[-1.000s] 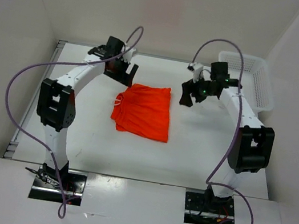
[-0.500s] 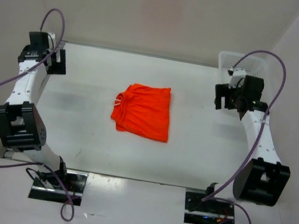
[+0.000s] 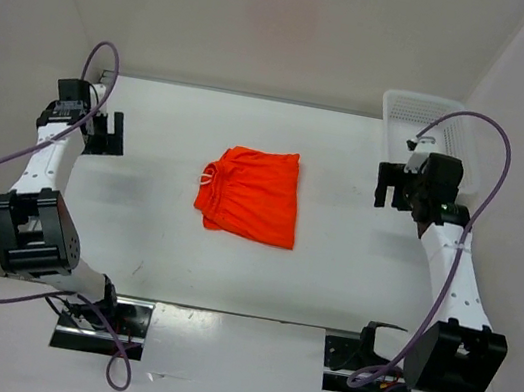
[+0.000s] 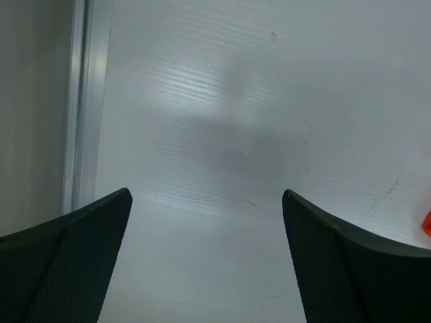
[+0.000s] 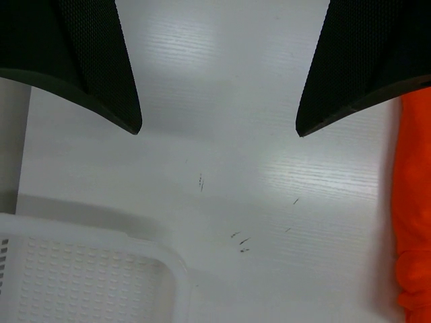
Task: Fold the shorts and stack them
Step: Fold the shorts
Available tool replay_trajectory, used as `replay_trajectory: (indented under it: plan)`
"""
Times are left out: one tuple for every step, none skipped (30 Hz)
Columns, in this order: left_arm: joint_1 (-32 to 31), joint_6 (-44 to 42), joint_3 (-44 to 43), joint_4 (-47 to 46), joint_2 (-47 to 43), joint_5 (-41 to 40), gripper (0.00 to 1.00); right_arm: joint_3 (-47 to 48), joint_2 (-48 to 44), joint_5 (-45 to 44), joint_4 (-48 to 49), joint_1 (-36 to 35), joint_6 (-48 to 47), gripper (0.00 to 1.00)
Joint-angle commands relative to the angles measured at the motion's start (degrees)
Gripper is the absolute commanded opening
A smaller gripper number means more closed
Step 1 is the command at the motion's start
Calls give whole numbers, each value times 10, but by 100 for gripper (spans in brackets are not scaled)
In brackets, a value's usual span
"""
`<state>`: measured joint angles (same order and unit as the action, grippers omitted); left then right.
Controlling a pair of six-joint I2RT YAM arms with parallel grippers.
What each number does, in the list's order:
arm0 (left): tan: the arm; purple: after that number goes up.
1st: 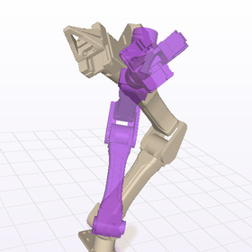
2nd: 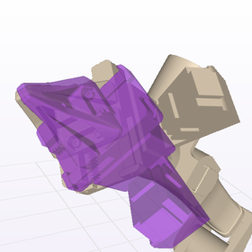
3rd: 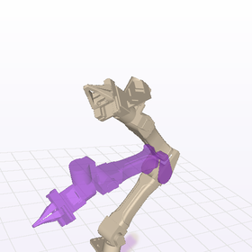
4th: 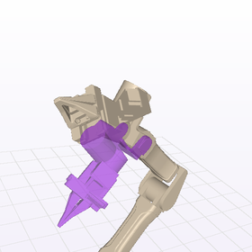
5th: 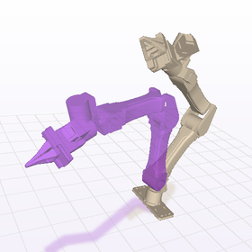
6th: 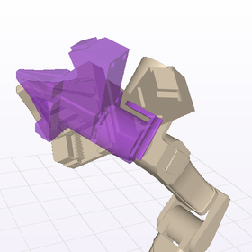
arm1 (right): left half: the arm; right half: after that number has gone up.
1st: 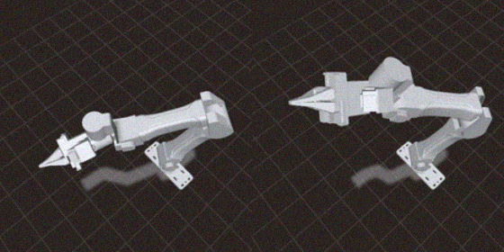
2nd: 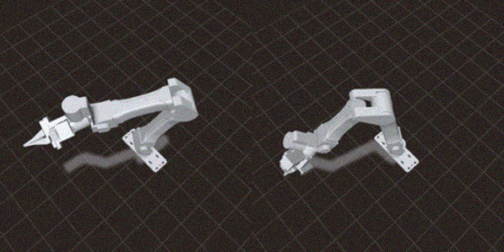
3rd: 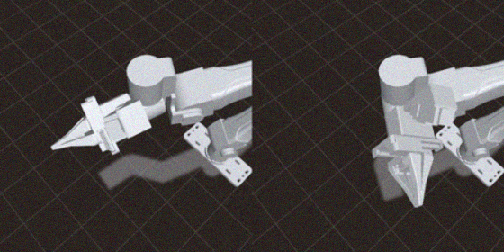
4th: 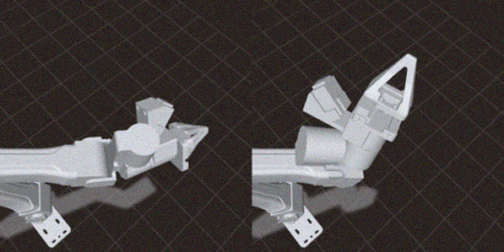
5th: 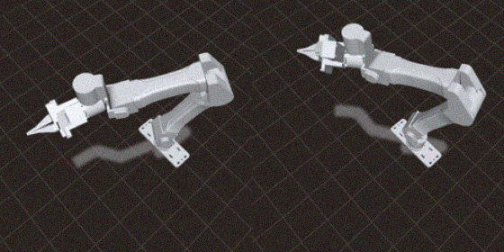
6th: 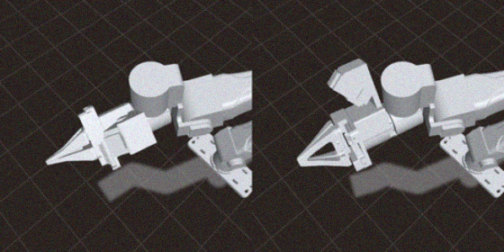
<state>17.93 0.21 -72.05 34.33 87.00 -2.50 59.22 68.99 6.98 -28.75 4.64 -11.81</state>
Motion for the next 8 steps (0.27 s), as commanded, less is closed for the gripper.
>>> replay_trajectory:
  plan:
    - [3, -2, 17, -8, -25, 22, 99, -4, -32, -32, 4, -3, 48, 100]
    - [3, -2, 23, -8, -31, 28, 99, -4, -32, -42, 4, -3, 53, 100]
    - [3, -2, 23, -8, -32, 29, 99, -4, -39, -47, 4, -3, 66, 100]
    - [3, -2, 29, -8, -37, 29, 99, -9, -40, -52, 11, -3, 72, 100]
    - [3, -2, 29, -8, -37, 29, 99, -9, -46, -65, 11, -3, 78, 100]
    - [3, -2, 29, -8, -44, 29, 99, -9, -46, -71, 18, -3, 78, 99]
    - [3, -2, 29, -8, -44, 34, 99, -16, -46, -77, 18, -3, 78, 99]
    - [3, -2, 29, -8, -50, 34, 99, -17, -51, -77, 18, -3, 78, 99]
